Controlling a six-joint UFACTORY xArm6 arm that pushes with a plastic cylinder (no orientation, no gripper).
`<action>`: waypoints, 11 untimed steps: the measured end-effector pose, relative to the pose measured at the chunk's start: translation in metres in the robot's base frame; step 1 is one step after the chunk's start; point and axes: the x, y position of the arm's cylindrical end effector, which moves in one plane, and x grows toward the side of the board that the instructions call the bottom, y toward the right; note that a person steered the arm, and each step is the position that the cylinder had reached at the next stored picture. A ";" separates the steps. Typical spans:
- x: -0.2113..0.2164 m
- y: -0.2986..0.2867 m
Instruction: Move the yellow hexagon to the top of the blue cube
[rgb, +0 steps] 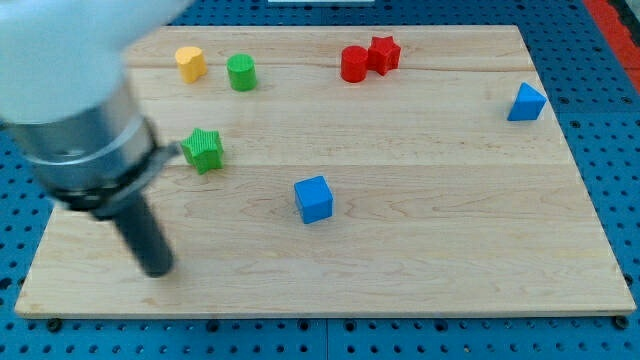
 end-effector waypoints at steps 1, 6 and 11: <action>-0.021 -0.061; -0.033 0.033; -0.117 0.187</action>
